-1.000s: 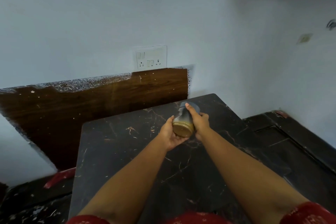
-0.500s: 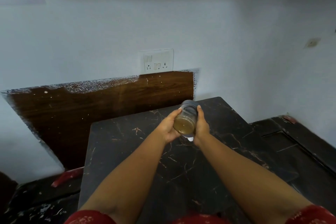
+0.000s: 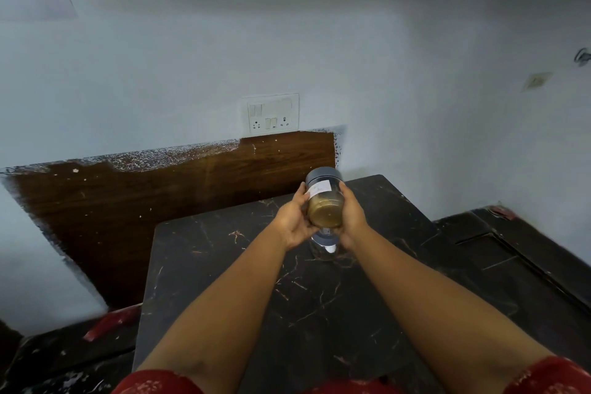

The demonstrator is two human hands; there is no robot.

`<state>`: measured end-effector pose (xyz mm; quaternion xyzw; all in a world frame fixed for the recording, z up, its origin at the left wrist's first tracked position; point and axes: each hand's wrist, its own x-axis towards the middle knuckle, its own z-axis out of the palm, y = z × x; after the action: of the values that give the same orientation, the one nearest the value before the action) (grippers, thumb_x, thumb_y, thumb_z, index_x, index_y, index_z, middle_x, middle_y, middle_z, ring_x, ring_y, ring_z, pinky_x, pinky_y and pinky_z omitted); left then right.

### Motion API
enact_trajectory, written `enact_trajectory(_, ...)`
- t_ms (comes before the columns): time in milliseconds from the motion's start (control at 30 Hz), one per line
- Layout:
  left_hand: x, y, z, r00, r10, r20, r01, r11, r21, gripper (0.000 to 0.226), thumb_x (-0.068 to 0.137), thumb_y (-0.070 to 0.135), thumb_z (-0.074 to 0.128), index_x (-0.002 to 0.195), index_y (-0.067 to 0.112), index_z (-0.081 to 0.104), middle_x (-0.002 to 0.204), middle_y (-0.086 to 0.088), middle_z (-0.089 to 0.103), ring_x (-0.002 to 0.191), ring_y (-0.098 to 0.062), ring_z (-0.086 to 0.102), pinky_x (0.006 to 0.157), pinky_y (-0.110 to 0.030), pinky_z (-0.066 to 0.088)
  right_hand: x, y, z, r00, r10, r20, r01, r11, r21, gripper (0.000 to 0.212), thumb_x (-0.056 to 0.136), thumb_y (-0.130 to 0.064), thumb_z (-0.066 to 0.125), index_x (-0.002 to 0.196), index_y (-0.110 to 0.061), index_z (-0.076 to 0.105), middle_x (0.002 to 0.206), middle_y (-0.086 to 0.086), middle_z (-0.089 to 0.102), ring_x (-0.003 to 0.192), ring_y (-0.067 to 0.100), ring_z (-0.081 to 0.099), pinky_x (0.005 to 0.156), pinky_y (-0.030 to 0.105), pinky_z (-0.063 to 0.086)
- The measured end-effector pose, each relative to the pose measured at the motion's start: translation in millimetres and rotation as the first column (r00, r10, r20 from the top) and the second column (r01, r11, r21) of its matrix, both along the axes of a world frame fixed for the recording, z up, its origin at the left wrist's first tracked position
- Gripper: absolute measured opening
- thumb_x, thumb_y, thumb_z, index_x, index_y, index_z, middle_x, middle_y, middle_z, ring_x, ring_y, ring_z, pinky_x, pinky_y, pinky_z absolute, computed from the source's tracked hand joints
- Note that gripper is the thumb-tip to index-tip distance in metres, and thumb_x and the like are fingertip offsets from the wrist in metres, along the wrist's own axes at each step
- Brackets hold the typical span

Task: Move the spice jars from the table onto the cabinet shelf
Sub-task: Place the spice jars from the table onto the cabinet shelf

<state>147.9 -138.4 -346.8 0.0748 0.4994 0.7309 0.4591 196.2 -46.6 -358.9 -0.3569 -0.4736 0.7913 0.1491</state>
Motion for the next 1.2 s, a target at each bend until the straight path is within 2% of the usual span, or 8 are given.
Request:
enact_trajectory(200,-14,7,-6,0.987,0.158,-0.017,-0.158,0.987,0.002,0.069,0.074,0.041,0.078,0.133,0.017,0.051,0.125,-0.014,0.063,0.109,-0.028,0.064,0.072,-0.035,0.058,14,20,-1,0.995,-0.086,-0.040,0.085,0.996,-0.037,0.057,0.096,-0.059,0.040,0.126,-0.014,0.058,0.113,0.013,0.067,0.106,0.030,0.063,0.099,0.044,0.050)
enact_trajectory(333,-12,26,-2,0.989,0.150,0.003,-0.150,0.988,-0.020,0.053,0.092,0.054,0.052,0.132,0.019,0.050,0.123,-0.015,0.065,0.110,-0.031,0.064,0.093,-0.045,0.054,19,23,6,0.978,0.094,-0.186,-0.107,0.992,-0.064,0.067,0.085,-0.071,0.046,0.123,-0.019,0.062,0.114,0.012,0.070,0.106,0.028,0.068,0.096,0.042,0.052)
enact_trajectory(500,-11,54,-5,0.987,0.160,0.003,-0.160,0.987,-0.026,0.049,0.100,0.046,0.041,0.132,0.011,0.056,0.120,-0.015,0.067,0.110,-0.028,0.065,0.100,-0.042,0.050,17,50,9,0.983,0.142,0.113,-0.178,0.887,0.427,0.089,0.065,-0.013,0.085,0.139,-0.021,0.035,0.119,0.002,0.060,0.100,0.016,0.060,0.085,0.030,0.050)
enact_trajectory(667,-11,85,0,0.981,0.161,-0.111,-0.165,0.986,-0.028,0.040,0.101,0.041,0.044,0.134,0.020,0.053,0.119,-0.010,0.068,0.108,-0.025,0.066,0.096,-0.043,0.053,14,87,5,0.984,0.133,0.120,-0.172,0.883,0.436,0.094,0.060,-0.009,0.086,0.137,-0.021,0.034,0.126,0.006,0.056,0.112,0.021,0.055,0.097,0.037,0.047)
enact_trajectory(833,-10,113,6,0.973,0.168,-0.158,-0.168,0.986,0.013,0.039,0.100,0.038,0.046,0.134,0.019,0.053,0.121,-0.010,0.067,0.110,-0.024,0.064,0.091,-0.038,0.055,11,112,13,0.993,0.079,0.089,-0.110,0.893,0.436,0.087,0.064,-0.034,0.087,0.135,-0.022,0.038,0.120,-0.001,0.056,0.102,0.013,0.051,0.082,0.030,0.043)
enact_trajectory(1000,-12,150,39,0.927,0.252,-0.279,-0.250,0.967,0.042,0.046,0.101,0.044,0.040,0.135,0.013,0.050,0.126,-0.012,0.063,0.115,-0.025,0.061,0.104,-0.044,0.047,-2,143,61,0.988,-0.047,0.149,-0.077,0.680,0.729,0.083,0.067,-0.049,0.079,0.135,-0.023,0.039,0.124,0.004,0.058,0.105,0.019,0.057,0.084,0.031,0.051)
enact_trajectory(1100,-15,176,92,0.790,0.323,-0.521,-0.335,0.939,0.074,0.043,0.101,0.048,0.033,0.125,0.018,0.052,0.119,-0.006,0.064,0.109,-0.018,0.062,0.091,-0.030,0.051,-14,167,119,0.998,-0.053,0.023,0.009,0.537,0.844,0.082,0.072,-0.044,0.077,0.139,-0.022,0.037,0.128,0.005,0.054,0.115,0.023,0.055,0.091,0.035,0.052)
enact_trajectory(1200,-24,198,160,0.441,0.368,-0.819,-0.422,0.890,0.173,0.036,0.103,0.044,0.027,0.115,0.021,0.053,0.109,0.001,0.064,0.096,-0.010,0.060,0.075,-0.014,0.044,-22,193,185,0.991,-0.002,-0.135,0.121,0.458,0.881,0.087,0.071,-0.042,0.079,0.143,-0.022,0.035,0.131,0.005,0.044,0.103,0.016,0.052,0.080,0.026,0.047)
